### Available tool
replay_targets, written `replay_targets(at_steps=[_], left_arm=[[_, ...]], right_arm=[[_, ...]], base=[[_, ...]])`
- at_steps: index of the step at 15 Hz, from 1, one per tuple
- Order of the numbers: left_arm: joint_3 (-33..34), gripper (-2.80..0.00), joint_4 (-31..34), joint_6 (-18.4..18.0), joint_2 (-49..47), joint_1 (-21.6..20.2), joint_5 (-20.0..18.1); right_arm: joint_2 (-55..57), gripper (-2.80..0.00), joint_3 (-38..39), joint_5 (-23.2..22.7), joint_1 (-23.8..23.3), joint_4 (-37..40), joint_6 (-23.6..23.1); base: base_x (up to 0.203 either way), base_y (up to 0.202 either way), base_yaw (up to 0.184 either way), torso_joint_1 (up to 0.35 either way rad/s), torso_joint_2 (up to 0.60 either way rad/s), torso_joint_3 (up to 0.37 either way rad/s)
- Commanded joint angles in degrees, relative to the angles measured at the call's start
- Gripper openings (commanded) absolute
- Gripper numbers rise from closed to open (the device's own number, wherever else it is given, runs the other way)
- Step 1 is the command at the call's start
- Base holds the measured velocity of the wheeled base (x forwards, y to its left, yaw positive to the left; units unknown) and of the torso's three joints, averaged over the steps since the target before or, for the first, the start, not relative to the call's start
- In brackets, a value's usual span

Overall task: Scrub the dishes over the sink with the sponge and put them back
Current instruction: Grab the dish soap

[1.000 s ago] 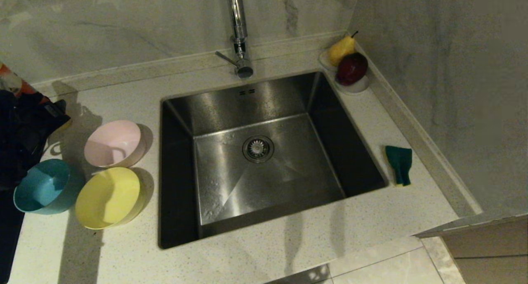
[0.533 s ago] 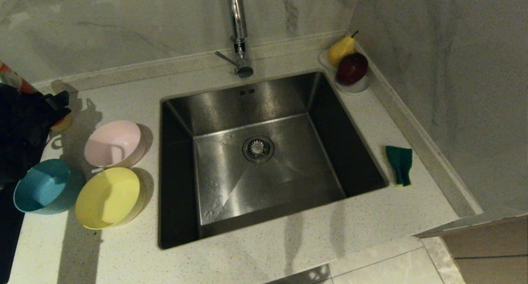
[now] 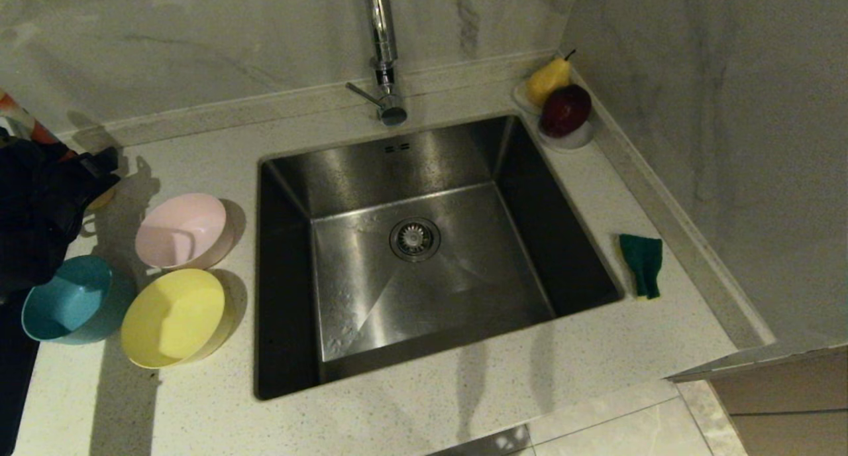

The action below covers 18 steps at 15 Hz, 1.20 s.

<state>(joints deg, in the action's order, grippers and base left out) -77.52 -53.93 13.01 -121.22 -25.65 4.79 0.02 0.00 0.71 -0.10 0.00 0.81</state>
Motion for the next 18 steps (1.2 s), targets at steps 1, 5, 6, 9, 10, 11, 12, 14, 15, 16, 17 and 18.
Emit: replay_targets(at_steps=[1, 5, 6, 9, 10, 11, 12, 14, 15, 16, 17, 18], left_arm=[[-0.43, 0.0, -0.31, 0.09, -0.91, 0.07, 0.04], [-1.06, -2.8, -0.21, 0.1, -1.14, 0.07, 0.04], [-1.27, -2.8, -0.26, 0.09, -1.44, 0.07, 0.01], [-2.16, -2.8, -0.46, 0.17, -2.75, 0.07, 0.04], [-2.48, -2.8, -0.39, 0.18, -3.03, 0.07, 0.04], [-2.67, -2.8, -0.3, 0.26, -2.94, 0.07, 0.34], [-2.65, -2.8, -0.25, 0.31, -2.39, 0.07, 0.45], [-2.19, -2.8, 0.41, 0.49, -0.13, 0.07, 0.57], [-1.87, -2.8, 1.6, 0.59, 1.77, 0.07, 0.62], [-1.67, -2.8, 2.89, 0.67, 3.98, 0.03, 0.67], [-1.51, -2.8, 4.07, 0.76, 6.05, 0.01, 0.76], [-1.41, -2.8, 5.47, 0.82, 8.44, 0.0, 0.98]], right_arm=[[0.03, -2.8, 0.0, 0.0, 0.01, 0.0, -0.02], [0.06, -2.8, 0.0, 0.0, 0.01, 0.0, -0.02], [-0.02, -2.8, 0.0, 0.0, 0.01, 0.0, -0.02], [0.06, -2.8, 0.0, 0.0, 0.01, 0.0, -0.02], [0.06, -2.8, 0.0, 0.0, 0.01, 0.0, -0.1], [0.06, -2.8, 0.0, 0.0, 0.01, 0.0, -0.02], [0.06, -2.8, 0.0, 0.0, 0.01, 0.0, -0.02], [0.06, -2.8, 0.0, 0.0, 0.01, 0.0, -0.02], [0.05, -2.8, 0.0, 0.0, 0.01, 0.0, -0.02], [0.06, -2.8, 0.0, 0.0, 0.01, 0.0, -0.02], [0.06, -2.8, 0.0, 0.0, 0.01, 0.0, -0.02], [0.06, -2.8, 0.0, 0.0, 0.01, 0.0, -0.02]], base=[[0.0, 0.0, 0.0, 0.0, 0.0, 0.0], [0.0, 0.0, 0.0, 0.0, 0.0, 0.0], [0.0, 0.0, 0.0, 0.0, 0.0, 0.0], [0.0, 0.0, 0.0, 0.0, 0.0, 0.0], [0.0, 0.0, 0.0, 0.0, 0.0, 0.0], [0.0, 0.0, 0.0, 0.0, 0.0, 0.0], [0.0, 0.0, 0.0, 0.0, 0.0, 0.0], [0.0, 0.0, 0.0, 0.0, 0.0, 0.0], [0.0, 0.0, 0.0, 0.0, 0.0, 0.0], [0.0, 0.0, 0.0, 0.0, 0.0, 0.0], [0.0, 0.0, 0.0, 0.0, 0.0, 0.0], [0.0, 0.0, 0.0, 0.0, 0.0, 0.0]])
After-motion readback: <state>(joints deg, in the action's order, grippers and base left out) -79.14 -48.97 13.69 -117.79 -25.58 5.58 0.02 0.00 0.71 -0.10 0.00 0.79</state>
